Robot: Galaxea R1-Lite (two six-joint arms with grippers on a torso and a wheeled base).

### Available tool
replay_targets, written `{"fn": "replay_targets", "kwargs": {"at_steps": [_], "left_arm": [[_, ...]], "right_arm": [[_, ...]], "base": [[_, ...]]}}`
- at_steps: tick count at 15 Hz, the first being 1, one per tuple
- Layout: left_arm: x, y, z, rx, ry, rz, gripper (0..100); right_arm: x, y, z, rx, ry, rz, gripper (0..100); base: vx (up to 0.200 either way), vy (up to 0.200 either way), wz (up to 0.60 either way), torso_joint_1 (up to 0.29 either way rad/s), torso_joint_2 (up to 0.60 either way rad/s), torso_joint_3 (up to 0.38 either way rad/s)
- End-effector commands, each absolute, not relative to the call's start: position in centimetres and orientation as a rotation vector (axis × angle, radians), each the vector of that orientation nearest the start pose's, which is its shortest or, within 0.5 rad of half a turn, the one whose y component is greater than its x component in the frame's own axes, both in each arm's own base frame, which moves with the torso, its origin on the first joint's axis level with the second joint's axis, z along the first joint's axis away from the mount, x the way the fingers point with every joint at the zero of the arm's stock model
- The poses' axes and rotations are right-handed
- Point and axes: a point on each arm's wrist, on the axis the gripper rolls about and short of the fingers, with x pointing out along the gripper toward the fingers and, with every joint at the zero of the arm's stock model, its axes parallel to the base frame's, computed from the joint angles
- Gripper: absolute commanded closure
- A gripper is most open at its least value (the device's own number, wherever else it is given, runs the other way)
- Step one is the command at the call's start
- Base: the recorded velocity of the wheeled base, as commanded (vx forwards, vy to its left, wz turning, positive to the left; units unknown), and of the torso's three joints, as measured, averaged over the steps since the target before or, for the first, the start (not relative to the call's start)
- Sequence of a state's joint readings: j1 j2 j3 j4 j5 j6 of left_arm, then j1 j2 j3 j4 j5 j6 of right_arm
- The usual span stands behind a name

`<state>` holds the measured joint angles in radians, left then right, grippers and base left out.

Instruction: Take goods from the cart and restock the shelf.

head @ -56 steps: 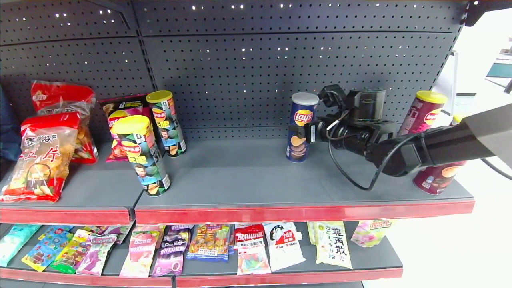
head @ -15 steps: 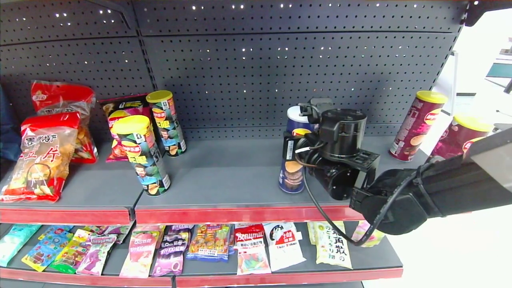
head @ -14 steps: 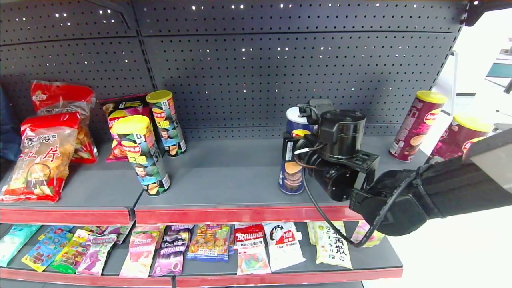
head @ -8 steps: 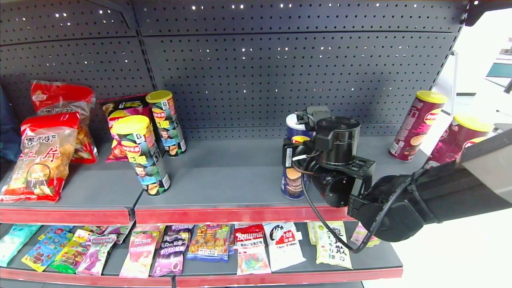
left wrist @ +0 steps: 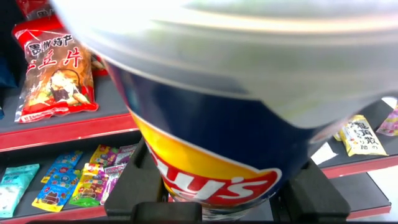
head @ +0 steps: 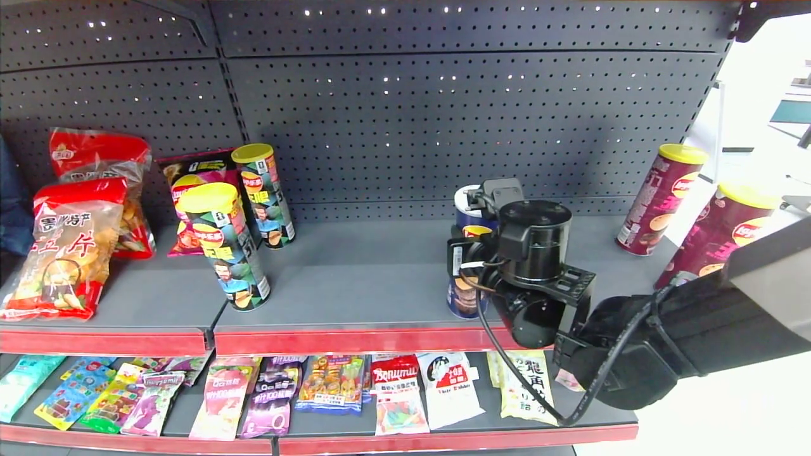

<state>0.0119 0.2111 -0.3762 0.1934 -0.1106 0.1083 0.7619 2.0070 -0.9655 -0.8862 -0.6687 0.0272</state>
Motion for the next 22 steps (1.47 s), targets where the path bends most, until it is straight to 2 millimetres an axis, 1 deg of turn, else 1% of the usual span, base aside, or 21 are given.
{"fn": "replay_targets", "kwargs": {"at_steps": [1, 9, 11, 14, 18, 22], "left_arm": [[-3.08, -0.29, 16.35, 0.107, 0.024, -0.1, 100], [-3.12, -0.29, 16.39, 0.107, 0.021, -0.099, 100], [-3.12, -0.29, 16.39, 0.106, 0.021, -0.099, 100], [-3.12, -0.29, 16.39, 0.106, 0.021, -0.099, 100], [-3.07, -0.28, 16.4, 0.106, 0.024, -0.101, 100], [-3.08, -0.29, 16.35, 0.105, 0.024, -0.1, 100]], "right_arm": [[27.89, 25.18, 14.34, -0.079, 0.122, 0.099, 100], [28.1, 25.3, 14.39, -0.072, 0.118, 0.099, 100], [27.9, 25.35, 14.27, -0.069, 0.122, 0.102, 100], [27.95, 25.41, 14.5, -0.067, 0.113, 0.075, 100], [27.54, 25.56, 14.83, -0.059, 0.106, 0.081, 100], [27.34, 25.67, 14.62, -0.061, 0.112, 0.08, 100]], "base": [[0.0, 0.0, 0.0, 0.0, 0.0, 0.0], [0.0, 0.0, 0.0, 0.0, 0.0, 0.0], [0.0, 0.0, 0.0, 0.0, 0.0, 0.0], [0.0, 0.0, 0.0, 0.0, 0.0, 0.0], [0.0, 0.0, 0.0, 0.0, 0.0, 0.0], [0.0, 0.0, 0.0, 0.0, 0.0, 0.0]]}}
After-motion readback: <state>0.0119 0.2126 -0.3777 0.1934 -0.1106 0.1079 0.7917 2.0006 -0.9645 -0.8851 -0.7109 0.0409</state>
